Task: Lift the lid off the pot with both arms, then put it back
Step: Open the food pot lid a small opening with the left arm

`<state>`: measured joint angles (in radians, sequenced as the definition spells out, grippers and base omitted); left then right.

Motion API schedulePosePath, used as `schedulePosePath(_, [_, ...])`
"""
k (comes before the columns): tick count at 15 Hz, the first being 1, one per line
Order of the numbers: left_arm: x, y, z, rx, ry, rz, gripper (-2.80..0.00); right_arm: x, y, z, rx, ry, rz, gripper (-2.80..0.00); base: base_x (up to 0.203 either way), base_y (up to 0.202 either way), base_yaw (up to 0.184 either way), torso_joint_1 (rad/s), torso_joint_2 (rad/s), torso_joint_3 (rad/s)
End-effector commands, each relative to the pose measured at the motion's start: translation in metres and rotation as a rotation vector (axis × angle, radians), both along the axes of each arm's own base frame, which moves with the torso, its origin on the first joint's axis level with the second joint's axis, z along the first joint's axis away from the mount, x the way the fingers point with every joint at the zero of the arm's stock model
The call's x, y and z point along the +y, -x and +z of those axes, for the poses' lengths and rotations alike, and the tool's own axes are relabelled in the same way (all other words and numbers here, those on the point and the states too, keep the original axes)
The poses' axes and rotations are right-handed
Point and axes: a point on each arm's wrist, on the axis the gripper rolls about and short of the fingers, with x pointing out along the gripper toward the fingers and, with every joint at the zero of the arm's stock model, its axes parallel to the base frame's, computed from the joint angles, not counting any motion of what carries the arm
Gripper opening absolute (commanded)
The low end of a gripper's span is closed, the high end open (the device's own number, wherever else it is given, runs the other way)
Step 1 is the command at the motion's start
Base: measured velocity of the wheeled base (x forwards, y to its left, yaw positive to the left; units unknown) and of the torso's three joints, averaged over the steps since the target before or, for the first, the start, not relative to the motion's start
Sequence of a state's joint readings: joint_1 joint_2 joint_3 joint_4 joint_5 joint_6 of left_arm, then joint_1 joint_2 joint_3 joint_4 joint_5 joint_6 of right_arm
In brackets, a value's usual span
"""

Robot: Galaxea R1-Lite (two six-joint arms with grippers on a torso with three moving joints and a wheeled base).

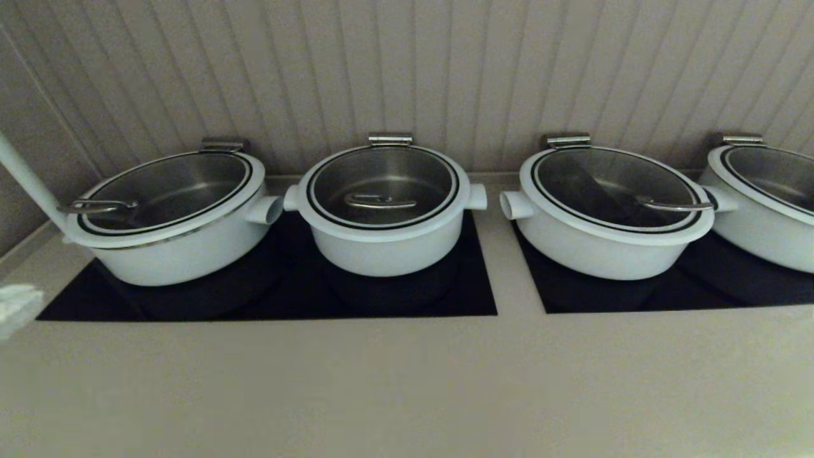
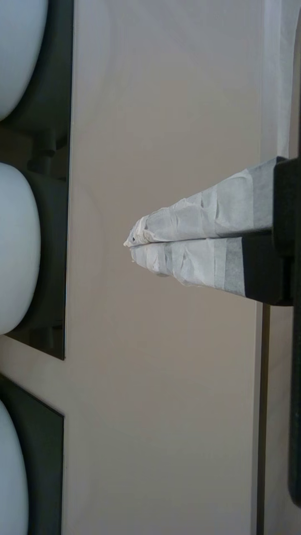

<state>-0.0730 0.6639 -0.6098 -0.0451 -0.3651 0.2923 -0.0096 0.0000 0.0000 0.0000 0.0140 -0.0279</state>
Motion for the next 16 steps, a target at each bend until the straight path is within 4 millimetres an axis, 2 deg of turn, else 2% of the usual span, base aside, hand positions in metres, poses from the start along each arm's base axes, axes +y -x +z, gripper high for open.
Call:
schedulePosePath(1, [-0.007, -0.04, -0.008, 0.154, -0.014, -0.067, -2.8, 0.0, 0.0, 0.0, 0.0, 0.003, 0.002, -2.8, 0.0, 0.0, 0.0, 0.0, 0.0, 0.0])
schedulePosePath(4, [-0.018, -0.078, -0.02, 0.256, -0.021, -0.13, -2.8, 0.0, 0.0, 0.0, -0.001, 0.006, 0.002, -2.8, 0.0, 0.0, 0.0, 0.0, 0.0, 0.0])
schedulePosePath(8, [-0.04, -0.138, -0.038, 0.231, 0.003, -0.194, -2.8, 0.0, 0.0, 0.0, -0.002, 0.008, 0.002, -2.8, 0.0, 0.0, 0.0, 0.0, 0.0, 0.0])
schedulePosePath(11, [-0.06, -0.159, -0.051, 0.276, 0.029, -0.252, -2.8, 0.0, 0.0, 0.0, 0.0, 0.007, 0.002, -2.8, 0.0, 0.0, 0.0, 0.0, 0.0, 0.0])
schedulePosePath(16, [-0.077, -0.188, -0.064, 0.258, 0.071, -0.279, -2.8, 0.0, 0.0, 0.0, 0.0, 0.004, 0.002, -2.8, 0.0, 0.0, 0.0, 0.0, 0.0, 0.0])
